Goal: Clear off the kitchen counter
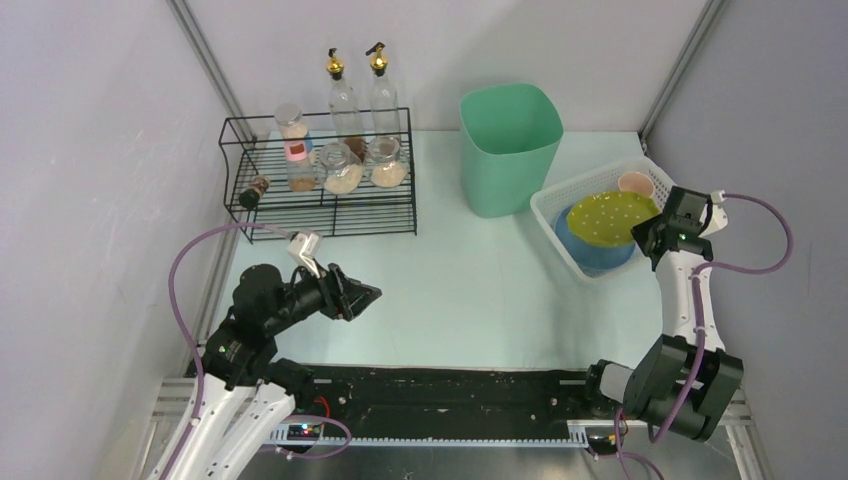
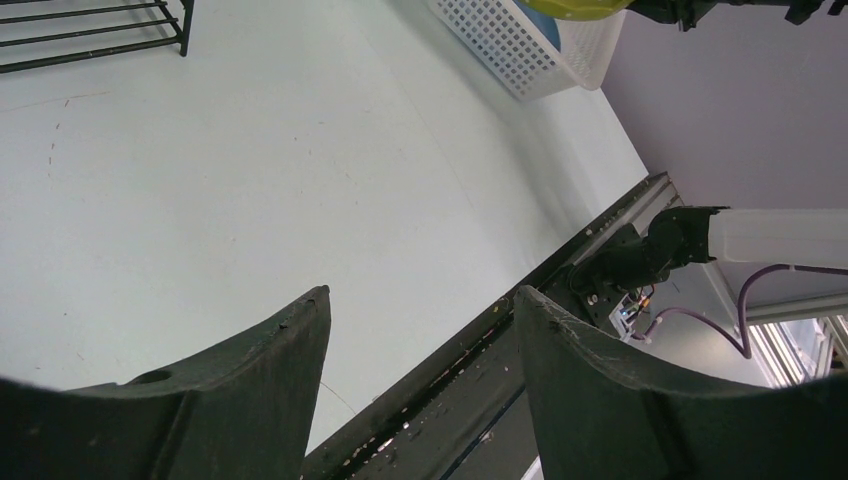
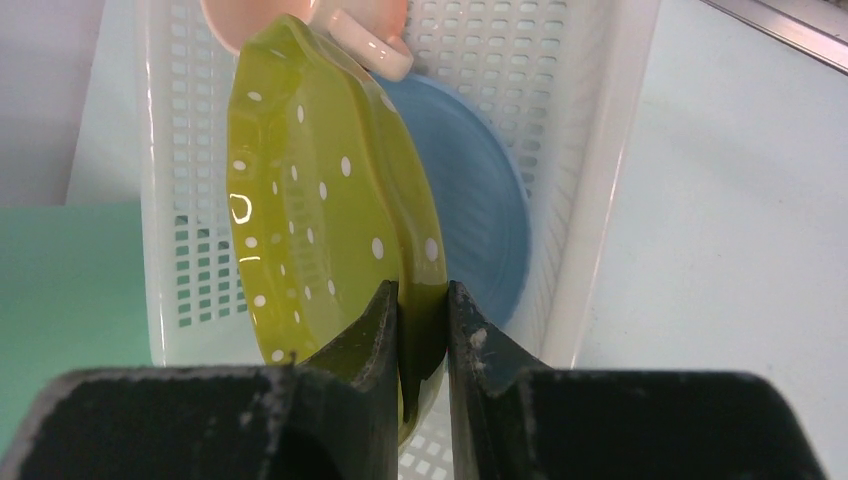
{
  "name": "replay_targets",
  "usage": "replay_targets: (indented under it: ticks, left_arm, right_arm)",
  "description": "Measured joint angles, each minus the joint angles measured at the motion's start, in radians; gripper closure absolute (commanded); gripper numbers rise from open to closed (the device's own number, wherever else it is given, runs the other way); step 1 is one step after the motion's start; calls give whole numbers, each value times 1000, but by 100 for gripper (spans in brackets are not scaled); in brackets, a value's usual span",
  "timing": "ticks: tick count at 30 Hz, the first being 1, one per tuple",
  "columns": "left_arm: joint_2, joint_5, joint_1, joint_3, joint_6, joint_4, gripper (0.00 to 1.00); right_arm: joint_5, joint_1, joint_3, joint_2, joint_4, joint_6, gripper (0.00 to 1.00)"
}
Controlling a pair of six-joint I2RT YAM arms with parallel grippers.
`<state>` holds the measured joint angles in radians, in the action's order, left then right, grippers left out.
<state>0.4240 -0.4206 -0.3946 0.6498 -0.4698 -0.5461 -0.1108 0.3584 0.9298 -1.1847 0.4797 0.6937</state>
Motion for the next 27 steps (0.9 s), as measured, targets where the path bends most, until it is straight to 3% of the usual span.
replay_targets:
  ticks: [21,27]
  left_arm:
    - [5,2,-1,0,0,0,28]
    - [7,2,-1,0,0,0,28]
  right_arm:
    - [10,-27,-95,-143,-164,40,100]
    - [21,-26,-95,-175,-196,39,69]
